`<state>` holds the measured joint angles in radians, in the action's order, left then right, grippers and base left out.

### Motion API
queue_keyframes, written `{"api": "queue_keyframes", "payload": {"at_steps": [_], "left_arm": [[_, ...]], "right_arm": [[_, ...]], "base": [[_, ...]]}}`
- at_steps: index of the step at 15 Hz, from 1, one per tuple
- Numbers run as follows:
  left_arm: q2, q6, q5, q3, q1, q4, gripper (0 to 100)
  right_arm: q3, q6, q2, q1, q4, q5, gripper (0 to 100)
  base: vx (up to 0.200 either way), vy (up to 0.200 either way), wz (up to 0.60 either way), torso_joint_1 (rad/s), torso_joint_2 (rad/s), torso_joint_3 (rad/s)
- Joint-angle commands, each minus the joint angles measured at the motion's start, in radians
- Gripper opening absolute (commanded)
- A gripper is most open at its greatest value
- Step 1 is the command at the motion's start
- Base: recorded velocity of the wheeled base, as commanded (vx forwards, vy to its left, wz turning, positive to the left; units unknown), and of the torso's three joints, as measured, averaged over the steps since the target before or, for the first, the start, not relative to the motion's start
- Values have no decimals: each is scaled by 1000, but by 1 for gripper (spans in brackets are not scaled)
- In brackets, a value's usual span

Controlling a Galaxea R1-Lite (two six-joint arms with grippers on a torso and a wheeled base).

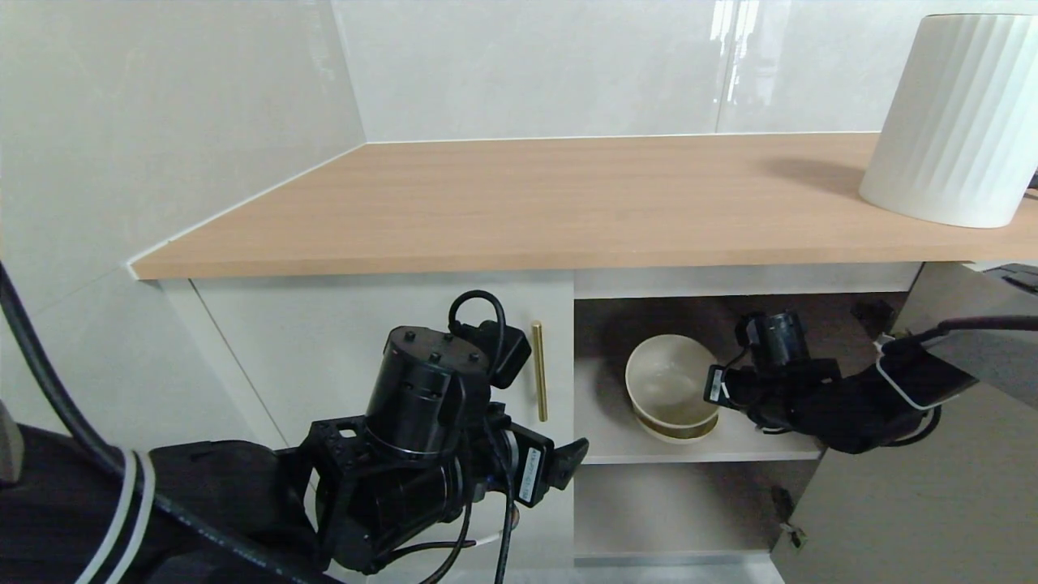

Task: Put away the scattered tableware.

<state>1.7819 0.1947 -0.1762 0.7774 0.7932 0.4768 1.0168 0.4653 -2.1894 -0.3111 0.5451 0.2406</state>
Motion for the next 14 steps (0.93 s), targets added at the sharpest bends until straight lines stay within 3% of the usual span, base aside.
{"api": "queue_keyframes", "payload": {"at_steps": [1,14], "left_arm": [[1,0,1,0,0,0,100],[-1,0,0,2,-2,0,100]], "right_arm": [[22,-2,-49,10,3,3,0],[60,-17,-104,21,3,11,0]], "base": [[0,0,0,0,0,0],[0,0,0,0,0,0]]}}
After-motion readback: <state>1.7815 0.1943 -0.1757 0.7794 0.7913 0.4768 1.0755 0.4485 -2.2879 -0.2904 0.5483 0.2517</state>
